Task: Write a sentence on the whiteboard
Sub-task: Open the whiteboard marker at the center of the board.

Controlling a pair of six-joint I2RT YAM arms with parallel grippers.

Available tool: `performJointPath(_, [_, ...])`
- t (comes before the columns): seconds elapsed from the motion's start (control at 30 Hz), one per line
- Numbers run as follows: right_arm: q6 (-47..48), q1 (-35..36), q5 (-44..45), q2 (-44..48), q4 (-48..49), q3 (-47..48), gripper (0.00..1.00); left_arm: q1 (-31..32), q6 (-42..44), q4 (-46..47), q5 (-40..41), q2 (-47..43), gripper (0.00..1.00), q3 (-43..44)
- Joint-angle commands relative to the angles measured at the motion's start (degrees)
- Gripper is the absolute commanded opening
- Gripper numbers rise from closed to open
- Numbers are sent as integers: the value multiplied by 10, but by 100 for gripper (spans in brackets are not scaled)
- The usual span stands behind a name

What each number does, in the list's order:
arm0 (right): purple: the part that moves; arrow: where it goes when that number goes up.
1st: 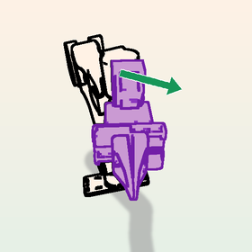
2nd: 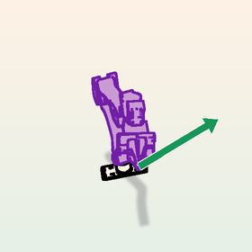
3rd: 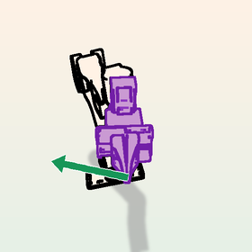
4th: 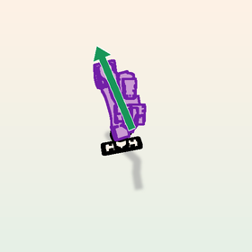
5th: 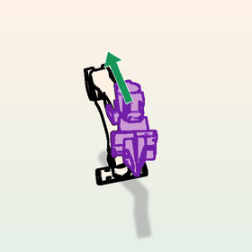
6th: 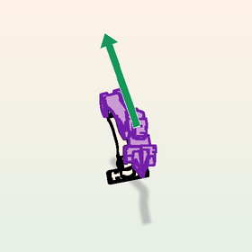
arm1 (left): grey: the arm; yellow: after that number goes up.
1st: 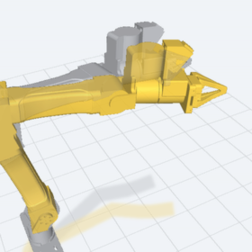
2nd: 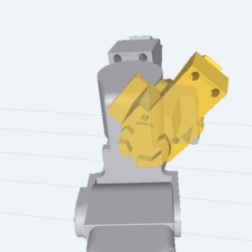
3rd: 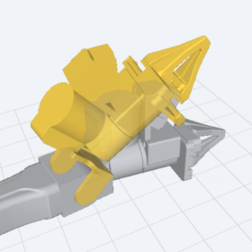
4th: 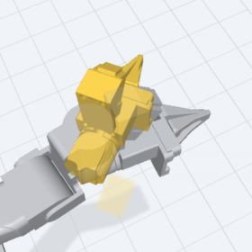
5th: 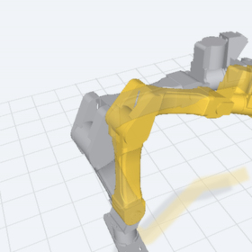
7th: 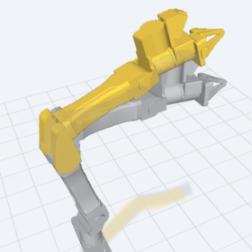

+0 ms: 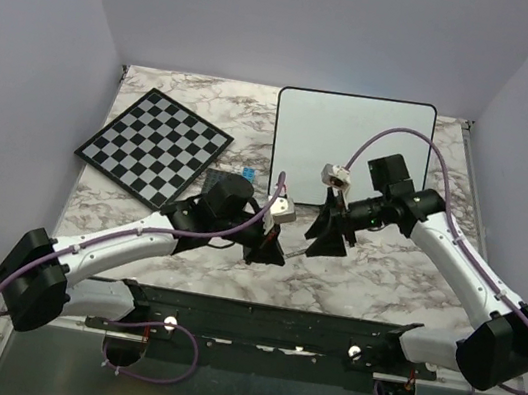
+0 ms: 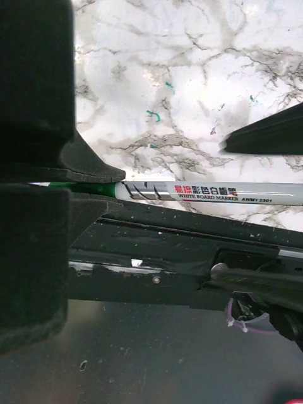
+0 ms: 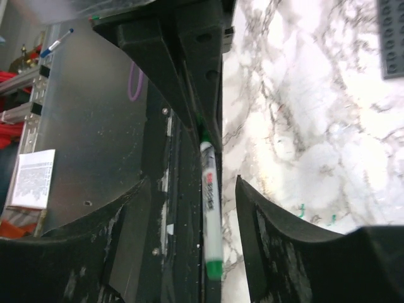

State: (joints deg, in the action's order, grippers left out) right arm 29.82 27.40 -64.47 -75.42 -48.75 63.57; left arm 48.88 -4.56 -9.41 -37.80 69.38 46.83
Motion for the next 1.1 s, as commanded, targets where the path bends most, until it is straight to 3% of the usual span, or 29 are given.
performJointPath(0.0, [-41, -42, -85, 25, 31, 15, 67, 1, -83, 117, 23, -64, 0, -59])
performJointPath(0.2, [-49, -52, -104, 34, 55, 28, 74, 1, -148, 235, 68, -115, 0, -118])
performJointPath(0.47, [-273, -51, -100, 55, 291, -34, 73, 2, -221, 371, 130, -118, 0, -146])
performJointPath(0.67, [-330, -22, -82, 47, 349, -37, 68, 2, -250, 431, 151, -94, 0, -146])
performJointPath(0.9, [-372, -19, -87, 41, 391, -35, 50, 6, -257, 450, 154, -83, 0, -147])
performJointPath(1.07, [-418, -19, -95, 37, 431, -51, 45, 7, -275, 484, 171, -88, 0, -160])
